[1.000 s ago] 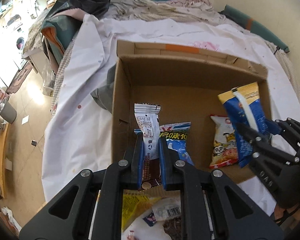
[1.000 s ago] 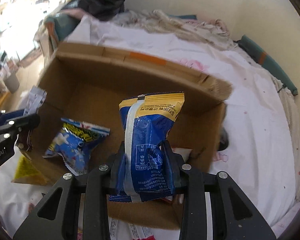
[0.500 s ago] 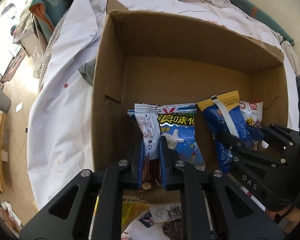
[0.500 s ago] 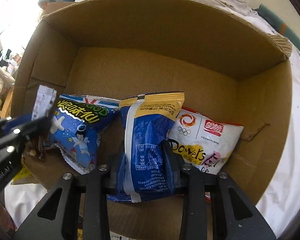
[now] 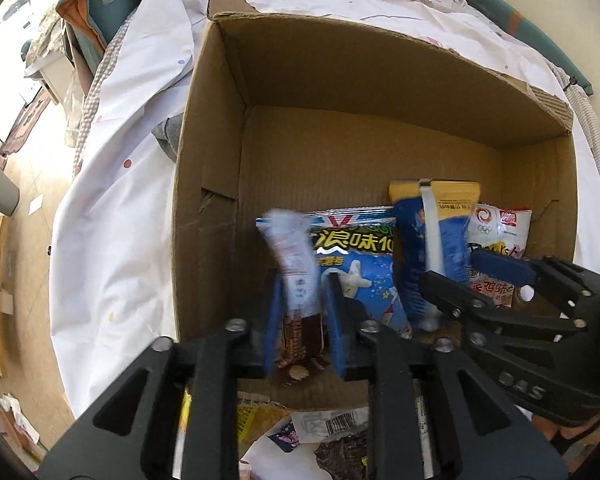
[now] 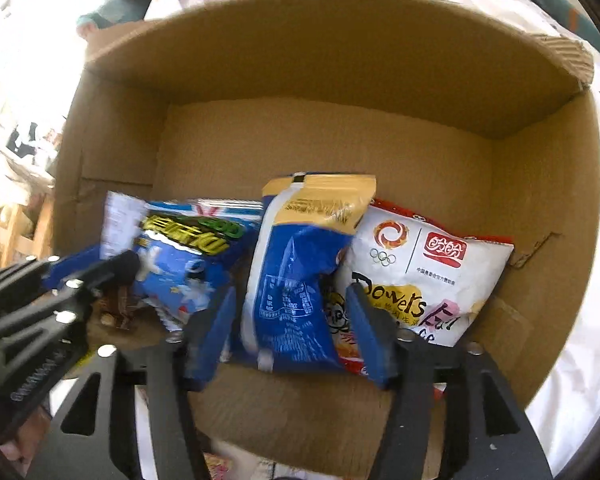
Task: Organize snacks
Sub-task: 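Lower the white bar and blue wafer pack into the box and release both, then grasp the small red candy packet with the left tool while the right tool grasps the red-and-white bar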
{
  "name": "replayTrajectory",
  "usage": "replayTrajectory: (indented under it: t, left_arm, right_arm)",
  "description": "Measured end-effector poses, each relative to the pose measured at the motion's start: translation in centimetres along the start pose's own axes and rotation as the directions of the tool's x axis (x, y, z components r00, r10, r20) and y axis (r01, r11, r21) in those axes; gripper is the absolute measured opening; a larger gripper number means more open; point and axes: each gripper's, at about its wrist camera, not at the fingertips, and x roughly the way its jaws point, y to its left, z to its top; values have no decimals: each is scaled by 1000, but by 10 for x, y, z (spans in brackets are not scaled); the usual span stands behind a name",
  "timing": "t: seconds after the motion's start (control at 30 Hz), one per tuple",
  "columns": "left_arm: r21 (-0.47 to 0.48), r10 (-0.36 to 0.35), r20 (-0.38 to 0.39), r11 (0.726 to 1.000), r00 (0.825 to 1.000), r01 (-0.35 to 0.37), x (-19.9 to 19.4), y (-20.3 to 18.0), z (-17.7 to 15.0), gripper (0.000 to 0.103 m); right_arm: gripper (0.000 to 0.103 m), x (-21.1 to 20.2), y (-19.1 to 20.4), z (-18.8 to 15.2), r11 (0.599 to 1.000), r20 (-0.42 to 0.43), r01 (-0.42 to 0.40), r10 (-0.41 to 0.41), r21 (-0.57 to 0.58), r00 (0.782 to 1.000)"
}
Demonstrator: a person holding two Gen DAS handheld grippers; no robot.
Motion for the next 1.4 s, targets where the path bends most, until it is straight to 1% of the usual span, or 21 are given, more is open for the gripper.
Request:
replayTrajectory:
  t: [0.03, 0.1, 0.13, 0.2, 0.23, 0.27, 0.3, 0.33, 0.4, 0.53, 0.7, 0.73, 0.77, 0.8, 0.87, 0.97, 1.03, 1.17, 1.27, 1.33, 1.4]
  left_arm:
    - [0, 3, 1, 1000, 1000, -3, -1, 0, 0, 36]
    - [-3, 11, 9, 1000, 1000, -11, -3, -1, 1, 46]
    - [-6, 10, 9, 1000, 1000, -10, -3, 0, 1, 49]
    - [-19, 5, 5, 1000, 1000, -4, -3, 3, 2, 61]
    - [-29, -21, 4, 999, 1000, 21, -4, 5, 3, 63]
    - [-33, -36, 2, 999, 999, 36, -4, 6, 3, 69]
    - [-34, -47, 1, 998, 999, 47, -4, 5, 3, 72]
    - [-31, -50, 6, 998, 999, 50, -5, 4, 3, 74]
    - [-23, -41, 20, 999, 999, 41, -8, 3, 2, 78]
    - [-14, -34, 43, 999, 999, 35, -15, 0, -1, 81]
    - [-12, -60, 68, 998, 996, 61, -32, -2, -15, 82]
    - [-6, -75, 82, 997, 994, 76, -38, -1, -18, 82]
    - [-2, -88, 91, 996, 992, 88, -43, -1, -20, 84]
    - [0, -95, 104, 995, 990, 96, -48, 0, -22, 91]
    - [-7, -91, 140, 996, 986, 92, -61, 4, -26, 97]
    - [-9, -65, 165, 998, 984, 67, -74, 8, -34, 97]
    - [-38, -55, 154, 997, 986, 62, -77, 18, -43, 97]
    - [-94, -37, 117, 994, 992, 48, -81, 34, -59, 97]
    - [-125, 1, 88, 992, 996, 10, -83, 46, -74, 97]
    - [-141, 16, 58, 990, 998, -8, -80, 53, -84, 97]
    - [-162, 13, 19, 987, 1000, -10, -75, 57, -95, 97]
  right_arm:
    - [69, -4, 0, 1, 1000, 9, -1, 1, -8, 1000]
    - [70, -10, 0, 2, 999, 30, 26, -25, -19, 999]
    - [70, -11, -2, 2, 999, 33, 29, -29, -17, 999]
    - [70, -14, -8, 3, 1000, 32, 21, -22, 7, 999]
    - [70, -15, -11, 2, 1000, 34, 20, -21, 15, 999]
    - [70, -15, -14, 2, 999, 37, 23, -24, 22, 999]
    - [70, -15, -15, 0, 999, 39, 28, -29, 25, 999]
    - [70, -16, -17, 0, 999, 42, 34, -35, 27, 999]
    - [71, -19, -16, 4, 999, 48, 38, -39, 29, 998]
    - [76, -29, -14, 0, 997, 71, 72, -73, 15, 995]
    - [81, -56, -14, -10, 997, 122, 82, -82, 8, 989]
    - [82, -60, -15, -12, 996, 127, 86, -87, 12, 988]
    - [82, -63, -15, -15, 996, 131, 89, -90, 17, 987]
    - [82, -66, -15, -19, 996, 130, 91, -92, 20, 987]
    - [82, -72, -15, -28, 996, 126, 88, -90, 27, 988]
    - [82, -82, -18, -44, 997, 129, 60, -66, 51, 989]
    - [82, -86, -21, -56, 996, 135, 50, -60, 77, 989]
    - [82, -89, -22, -83, 994, 113, 40, -51, 99, 992]
    - [82, -90, -22, -100, 993, 95, 33, -44, 111, 995]
    - [82, -86, -23, -110, 992, 67, 38, -47, 122, 997]
    - [82, -79, -23, -115, 990, 31, 59, -63, 126, 997]
